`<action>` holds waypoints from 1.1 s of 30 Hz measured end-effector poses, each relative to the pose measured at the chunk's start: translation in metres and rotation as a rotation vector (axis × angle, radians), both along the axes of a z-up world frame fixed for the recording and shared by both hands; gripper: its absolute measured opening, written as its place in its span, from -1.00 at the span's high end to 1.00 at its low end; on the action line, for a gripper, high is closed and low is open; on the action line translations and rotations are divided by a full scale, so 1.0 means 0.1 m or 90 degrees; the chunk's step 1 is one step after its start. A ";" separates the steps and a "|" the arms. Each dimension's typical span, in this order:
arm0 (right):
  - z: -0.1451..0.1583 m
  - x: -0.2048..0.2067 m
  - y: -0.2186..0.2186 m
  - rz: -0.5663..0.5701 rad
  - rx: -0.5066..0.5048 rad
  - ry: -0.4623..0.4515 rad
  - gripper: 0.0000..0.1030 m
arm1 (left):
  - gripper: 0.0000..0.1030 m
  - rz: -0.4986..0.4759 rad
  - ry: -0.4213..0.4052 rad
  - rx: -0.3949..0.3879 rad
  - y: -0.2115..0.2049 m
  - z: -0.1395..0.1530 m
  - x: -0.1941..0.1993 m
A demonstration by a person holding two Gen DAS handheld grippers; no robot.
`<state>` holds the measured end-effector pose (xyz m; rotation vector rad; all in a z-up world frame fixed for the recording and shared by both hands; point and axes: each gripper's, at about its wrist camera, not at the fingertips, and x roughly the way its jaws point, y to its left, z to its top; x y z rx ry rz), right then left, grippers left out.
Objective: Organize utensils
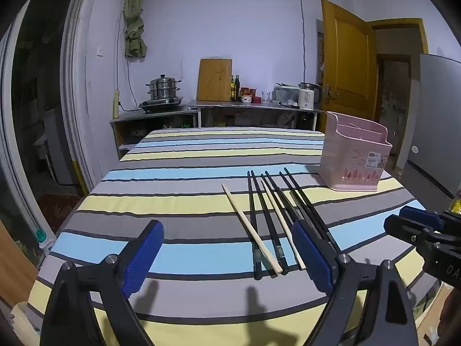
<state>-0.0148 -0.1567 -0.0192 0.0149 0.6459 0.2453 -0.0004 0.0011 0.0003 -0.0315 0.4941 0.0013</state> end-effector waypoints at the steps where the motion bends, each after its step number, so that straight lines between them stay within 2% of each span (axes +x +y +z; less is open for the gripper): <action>1: 0.00 0.00 0.00 0.000 -0.001 0.002 0.19 | -0.77 -0.001 0.000 0.000 0.01 0.00 0.00; 29: 0.01 0.00 -0.02 0.000 0.002 0.001 0.19 | -0.77 -0.003 0.001 0.004 -0.01 0.14 -0.04; 33: 0.01 0.00 -0.02 0.000 0.003 0.001 0.19 | -0.77 -0.004 0.000 0.005 -0.02 0.08 -0.05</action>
